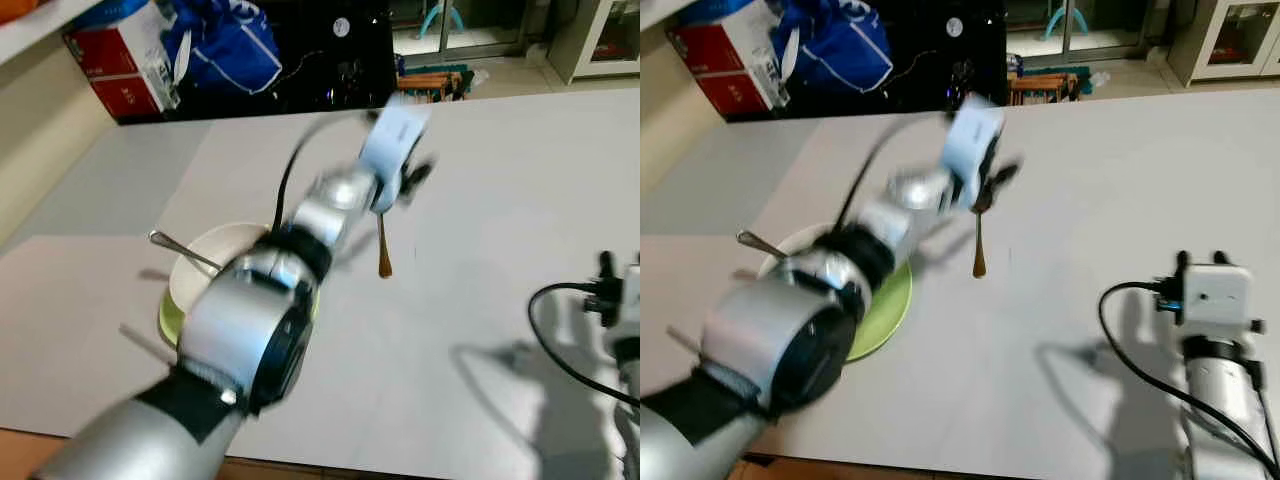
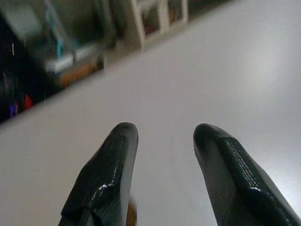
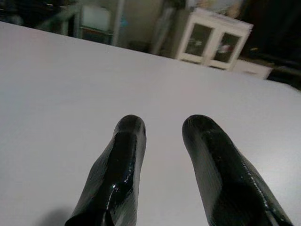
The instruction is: Setting the table
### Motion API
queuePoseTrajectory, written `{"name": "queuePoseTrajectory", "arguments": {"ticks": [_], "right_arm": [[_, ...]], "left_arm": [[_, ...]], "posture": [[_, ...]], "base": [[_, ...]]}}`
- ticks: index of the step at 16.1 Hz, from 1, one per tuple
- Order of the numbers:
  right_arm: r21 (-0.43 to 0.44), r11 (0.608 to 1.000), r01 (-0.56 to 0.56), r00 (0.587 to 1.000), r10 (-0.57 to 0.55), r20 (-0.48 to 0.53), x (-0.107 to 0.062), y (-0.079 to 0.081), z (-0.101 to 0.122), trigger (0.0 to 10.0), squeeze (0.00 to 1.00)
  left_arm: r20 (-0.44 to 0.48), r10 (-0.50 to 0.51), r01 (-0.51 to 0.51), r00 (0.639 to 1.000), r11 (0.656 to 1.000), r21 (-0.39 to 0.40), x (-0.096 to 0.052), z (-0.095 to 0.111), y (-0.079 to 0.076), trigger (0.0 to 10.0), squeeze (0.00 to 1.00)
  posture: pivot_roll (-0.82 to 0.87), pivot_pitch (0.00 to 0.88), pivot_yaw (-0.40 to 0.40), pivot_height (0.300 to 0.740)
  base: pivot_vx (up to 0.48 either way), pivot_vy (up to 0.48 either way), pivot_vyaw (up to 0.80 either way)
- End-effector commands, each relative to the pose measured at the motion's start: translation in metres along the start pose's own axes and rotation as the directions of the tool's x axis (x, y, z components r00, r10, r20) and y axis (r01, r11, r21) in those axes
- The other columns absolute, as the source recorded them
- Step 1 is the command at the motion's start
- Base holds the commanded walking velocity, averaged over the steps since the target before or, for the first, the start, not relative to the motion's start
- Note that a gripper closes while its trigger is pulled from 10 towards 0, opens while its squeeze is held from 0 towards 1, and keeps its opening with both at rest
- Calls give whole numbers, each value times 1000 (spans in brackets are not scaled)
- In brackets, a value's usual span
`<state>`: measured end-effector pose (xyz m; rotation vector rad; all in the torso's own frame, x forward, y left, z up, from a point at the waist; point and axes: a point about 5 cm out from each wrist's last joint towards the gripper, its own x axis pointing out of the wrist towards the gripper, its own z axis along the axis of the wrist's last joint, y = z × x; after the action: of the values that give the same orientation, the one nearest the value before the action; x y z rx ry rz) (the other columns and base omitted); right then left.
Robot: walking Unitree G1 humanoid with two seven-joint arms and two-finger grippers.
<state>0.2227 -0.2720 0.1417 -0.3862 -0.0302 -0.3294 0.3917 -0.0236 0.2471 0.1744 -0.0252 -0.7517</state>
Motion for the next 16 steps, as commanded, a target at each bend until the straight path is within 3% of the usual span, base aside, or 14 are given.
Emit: {"name": "queuePoseTrajectory", "arguments": {"ticks": [1, 2, 4, 5, 9, 11, 14, 16], "right_arm": [[62, 995, -79, 997, 77, 29, 4, 17, 5, 10000, 0], [89, 989, -121, 992, 118, 32, 8, 25, 6, 10000, 0], [119, 979, -164, 986, 161, 30, 12, 33, 5, 10000, 0], [159, 955, -252, 967, 252, 24, 22, 49, 3, 10000, 0], [203, 921, -334, 942, 335, 27, 38, 66, 2, 10000, 0], [223, 898, -380, 924, 382, 37, 46, 74, 3, 10000, 0], [215, 890, -401, 914, 403, 38, 56, 78, 0, 10000, 0], [215, 885, -414, 908, 417, 32, 59, 83, -4, 10000, 0]], "left_arm": [[131, -4, 0, 991, 1000, 28, -3, 38, 13, 10000, 0], [157, -5, 0, 988, 999, 32, -9, 45, 26, 10000, 0], [168, -28, 23, 985, 999, 31, -15, 46, 35, 10000, 0], [141, -91, 85, 986, 995, 52, -28, 37, 46, 10000, 0], [188, -74, 74, 979, 997, 11, -61, 38, 59, 10000, 0], [230, -92, 86, 969, 996, 36, -91, 49, 58, 10000, 0], [276, -115, 107, 954, 993, 42, -120, 69, 47, 10000, 0], [264, -156, 144, 952, 987, 65, -136, 69, 37, 10000, 0]], "posture": [[-283, 18, 140, 740], [-254, 9, 128, 740], [-231, 2, 115, 740], [-194, 0, 99, 740], [-124, 0, 54, 740], [-94, 0, 31, 740], [-57, 0, 14, 740], [-37, 0, 6, 740]], "base": [[0, 0, 0], [0, 0, 0], [0, 0, 0], [0, 0, 0], [0, 0, 0], [0, 0, 0], [0, 0, 0], [0, 0, 0]]}}
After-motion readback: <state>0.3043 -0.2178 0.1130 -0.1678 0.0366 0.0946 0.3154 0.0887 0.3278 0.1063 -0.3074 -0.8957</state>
